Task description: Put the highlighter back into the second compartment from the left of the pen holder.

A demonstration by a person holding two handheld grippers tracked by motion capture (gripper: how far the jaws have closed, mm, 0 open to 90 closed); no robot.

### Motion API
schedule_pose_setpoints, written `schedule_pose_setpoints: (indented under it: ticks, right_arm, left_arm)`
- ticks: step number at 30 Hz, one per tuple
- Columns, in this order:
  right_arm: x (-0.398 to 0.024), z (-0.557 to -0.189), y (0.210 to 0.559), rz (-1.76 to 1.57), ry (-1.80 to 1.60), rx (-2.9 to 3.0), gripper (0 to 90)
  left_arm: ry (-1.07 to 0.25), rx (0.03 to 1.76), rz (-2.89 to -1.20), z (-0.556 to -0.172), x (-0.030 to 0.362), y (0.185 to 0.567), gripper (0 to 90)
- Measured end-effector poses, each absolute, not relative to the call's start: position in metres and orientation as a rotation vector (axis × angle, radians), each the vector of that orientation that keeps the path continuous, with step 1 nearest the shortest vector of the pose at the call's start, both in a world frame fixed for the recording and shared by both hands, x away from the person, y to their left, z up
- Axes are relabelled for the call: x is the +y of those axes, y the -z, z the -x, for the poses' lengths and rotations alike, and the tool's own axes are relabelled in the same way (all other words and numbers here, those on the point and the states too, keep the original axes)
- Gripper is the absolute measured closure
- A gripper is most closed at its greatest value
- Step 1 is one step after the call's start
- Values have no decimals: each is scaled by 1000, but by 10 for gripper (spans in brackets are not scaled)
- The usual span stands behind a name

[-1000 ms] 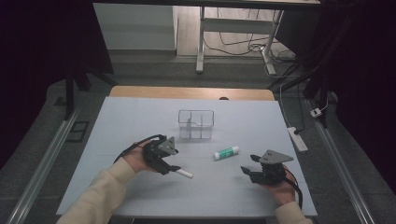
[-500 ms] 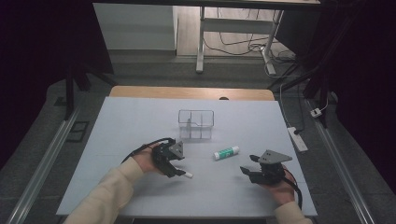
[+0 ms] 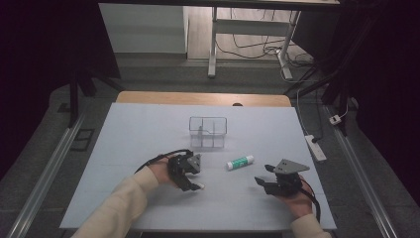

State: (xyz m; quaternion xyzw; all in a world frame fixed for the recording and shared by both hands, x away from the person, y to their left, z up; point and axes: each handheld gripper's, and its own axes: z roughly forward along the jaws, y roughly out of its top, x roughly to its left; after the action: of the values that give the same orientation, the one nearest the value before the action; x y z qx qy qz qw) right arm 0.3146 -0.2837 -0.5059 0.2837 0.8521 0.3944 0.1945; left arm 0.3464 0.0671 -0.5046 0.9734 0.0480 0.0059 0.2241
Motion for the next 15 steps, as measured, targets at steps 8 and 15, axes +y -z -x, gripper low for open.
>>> schedule_pose_setpoints:
  ticks: [8, 15]
  right_arm:
    - [-283, -315, 506, -795, -1100, 2392, 369]
    - [-283, -314, 506, -798, -1095, 2395, 368]
  left_arm:
    - [-22, 55, -2728, -345, 62, 510, 490]
    - [0, -67, -2716, -342, 63, 511, 683]
